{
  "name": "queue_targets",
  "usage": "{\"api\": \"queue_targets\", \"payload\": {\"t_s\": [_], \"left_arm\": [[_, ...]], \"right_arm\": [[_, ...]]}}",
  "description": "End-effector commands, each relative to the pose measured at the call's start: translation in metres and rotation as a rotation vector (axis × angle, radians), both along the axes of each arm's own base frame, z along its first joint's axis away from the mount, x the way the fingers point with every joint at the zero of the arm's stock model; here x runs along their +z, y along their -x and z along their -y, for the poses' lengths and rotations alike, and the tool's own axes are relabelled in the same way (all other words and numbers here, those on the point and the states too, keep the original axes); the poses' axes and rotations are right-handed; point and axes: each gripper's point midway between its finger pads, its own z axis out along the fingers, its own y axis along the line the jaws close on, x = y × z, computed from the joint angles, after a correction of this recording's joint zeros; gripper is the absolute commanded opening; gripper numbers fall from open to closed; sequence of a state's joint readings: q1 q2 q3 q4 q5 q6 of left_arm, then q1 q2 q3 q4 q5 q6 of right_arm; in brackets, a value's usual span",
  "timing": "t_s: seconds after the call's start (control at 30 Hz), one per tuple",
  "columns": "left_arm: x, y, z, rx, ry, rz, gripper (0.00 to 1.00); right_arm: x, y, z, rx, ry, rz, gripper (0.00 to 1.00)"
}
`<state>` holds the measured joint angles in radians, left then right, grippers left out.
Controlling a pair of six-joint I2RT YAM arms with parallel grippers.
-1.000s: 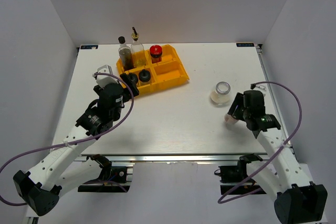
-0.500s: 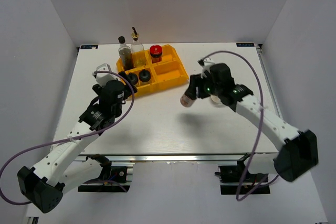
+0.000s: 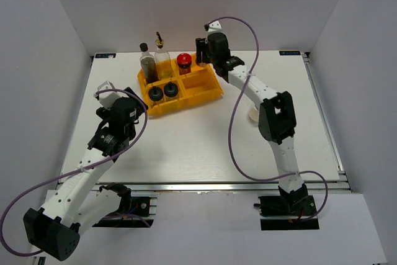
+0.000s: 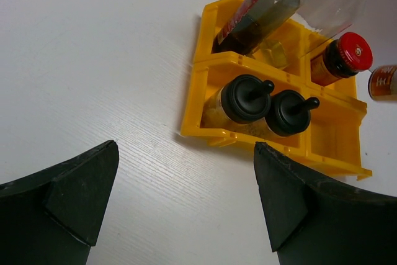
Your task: Organize the condiment bottles
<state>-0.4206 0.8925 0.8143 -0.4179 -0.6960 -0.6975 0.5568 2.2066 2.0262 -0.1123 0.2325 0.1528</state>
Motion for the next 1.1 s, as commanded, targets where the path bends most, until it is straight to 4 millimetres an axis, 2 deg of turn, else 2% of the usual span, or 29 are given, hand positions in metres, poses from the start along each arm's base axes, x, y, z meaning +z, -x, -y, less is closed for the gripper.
{"api": "queue_targets", "payload": {"t_s": [0.0,0.03,0.07,0.1,0.13,0.23,0.33,0.4,0.47,0.5,0.57,0.6,0.63,0.73,0.87,0.97,1.07], "left_arm": [[0.0,0.003,-0.012,0.058,-0.001,0.019,0.98],[0.001,0.003,-0.013,0.066,0.0,0.024,0.98],[0.0,0.003,-0.014,0.067,-0.003,0.021,0.98],[0.0,0.003,-0.015,0.071,-0.006,0.02,0.98],[-0.002,0.002,-0.016,0.075,-0.011,0.016,0.98],[-0.004,0.001,-0.018,0.083,-0.015,0.011,0.98],[-0.007,-0.002,-0.018,0.085,-0.02,0.002,0.98],[-0.011,-0.003,-0.018,0.081,-0.021,-0.007,0.98],[-0.013,-0.004,-0.018,0.079,-0.018,-0.01,0.98],[-0.014,-0.005,-0.017,0.075,-0.016,-0.015,0.98],[-0.017,-0.006,-0.017,0.073,-0.014,-0.021,0.98],[-0.017,-0.007,-0.017,0.072,-0.016,-0.024,0.98],[-0.018,-0.007,-0.017,0.073,-0.016,-0.027,0.98],[-0.019,-0.008,-0.017,0.072,-0.016,-0.032,0.98],[-0.022,-0.009,-0.016,0.061,-0.014,-0.036,0.98],[-0.023,-0.01,-0.014,0.056,-0.011,-0.038,0.98],[-0.023,-0.01,-0.014,0.056,-0.011,-0.04,0.98]], "right_arm": [[0.077,-0.047,-0.002,-0.103,-0.082,0.31,0.0],[0.09,-0.054,-0.004,-0.108,-0.101,0.356,0.0],[0.095,-0.06,-0.007,-0.116,-0.119,0.394,0.0],[0.077,-0.068,-0.01,-0.12,-0.112,0.388,0.0],[0.086,-0.071,-0.013,-0.115,-0.129,0.421,0.0],[0.065,-0.074,-0.021,-0.09,-0.126,0.398,0.0],[0.052,-0.074,-0.023,-0.08,-0.124,0.377,0.0],[0.035,-0.073,-0.027,-0.058,-0.121,0.345,0.0],[0.028,-0.072,-0.033,-0.033,-0.117,0.332,0.0],[0.019,-0.072,-0.036,-0.029,-0.11,0.32,0.05],[0.013,-0.072,-0.037,-0.028,-0.103,0.314,0.14],[0.008,-0.071,-0.041,-0.026,-0.098,0.309,0.25],[0.006,-0.071,-0.041,-0.027,-0.095,0.307,0.29],[0.0,-0.073,-0.043,-0.028,-0.09,0.307,0.38],[-0.007,-0.074,-0.044,-0.028,-0.089,0.303,0.43],[-0.013,-0.075,-0.044,-0.033,-0.087,0.295,0.54],[-0.012,-0.074,-0.045,-0.023,-0.086,0.296,0.68]]}}
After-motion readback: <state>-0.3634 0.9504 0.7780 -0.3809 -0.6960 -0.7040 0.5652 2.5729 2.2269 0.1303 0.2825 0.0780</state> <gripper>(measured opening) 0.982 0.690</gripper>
